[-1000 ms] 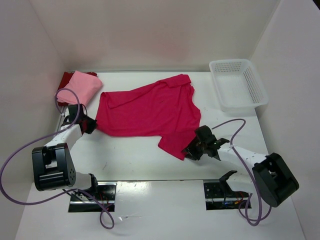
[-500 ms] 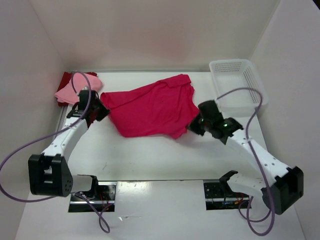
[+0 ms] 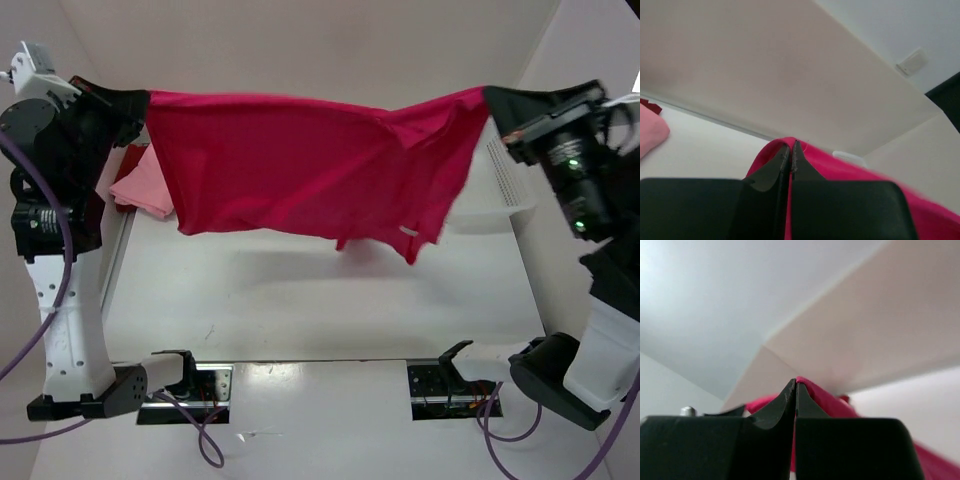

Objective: Fold and stack the t-shirts
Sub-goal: Flatten out the tshirt

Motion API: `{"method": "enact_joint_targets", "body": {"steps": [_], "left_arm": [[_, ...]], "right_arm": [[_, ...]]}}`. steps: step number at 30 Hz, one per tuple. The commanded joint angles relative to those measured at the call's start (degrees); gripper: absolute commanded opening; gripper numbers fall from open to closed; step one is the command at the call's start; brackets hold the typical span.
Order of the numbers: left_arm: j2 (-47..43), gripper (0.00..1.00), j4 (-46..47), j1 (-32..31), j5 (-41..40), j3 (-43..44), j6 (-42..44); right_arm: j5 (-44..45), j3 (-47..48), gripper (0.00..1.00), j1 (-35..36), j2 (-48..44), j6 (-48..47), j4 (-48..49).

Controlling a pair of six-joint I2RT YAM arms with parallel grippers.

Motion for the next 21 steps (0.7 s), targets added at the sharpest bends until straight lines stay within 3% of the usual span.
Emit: {"method": "enact_joint_targets", "body": {"steps": [1, 3, 7, 12, 17, 19, 21], "left_arm": [[0.86, 0.01, -4.35, 0.10, -0.39, 1.24, 1.05], [1.47, 0.01, -4.35, 0.10, -0.39, 1.24, 1.04], [3.93, 0.01, -3.83, 0.10, -0.91, 0.72, 1.04], [6.66, 0.01, 1.35, 0.71, -1.53, -8.23, 1.04], [12.71, 0.01, 6.98, 1.77, -0.39, -15.19, 0.51], [15.70, 0.01, 8.38, 1.77, -0.39, -15.19, 0.51], [21.13, 0.01, 8.92, 2.30, 0.14, -10.74, -0.09]], "right_arm": [[1.30, 11.16, 0.00, -0.25, 3.53, -4.77, -2.04], [-0.64, 11.19, 0.00, -0.25, 4.76, -4.77, 1.46], [4.96, 9.52, 0.00, -0.25, 8.44, -9.59, 4.74], [9.47, 6.80, 0.00, -0.25, 17.74, -16.28, 8.95], [-15.98, -2.16, 0.00, -18.51, 26.36, -12.68, 13.44], [-17.25, -1.65, 0.00, -19.84, 30.14, -12.68, 13.44], [-17.87, 5.36, 0.00, -20.46, 36.97, -12.68, 12.04]]}}
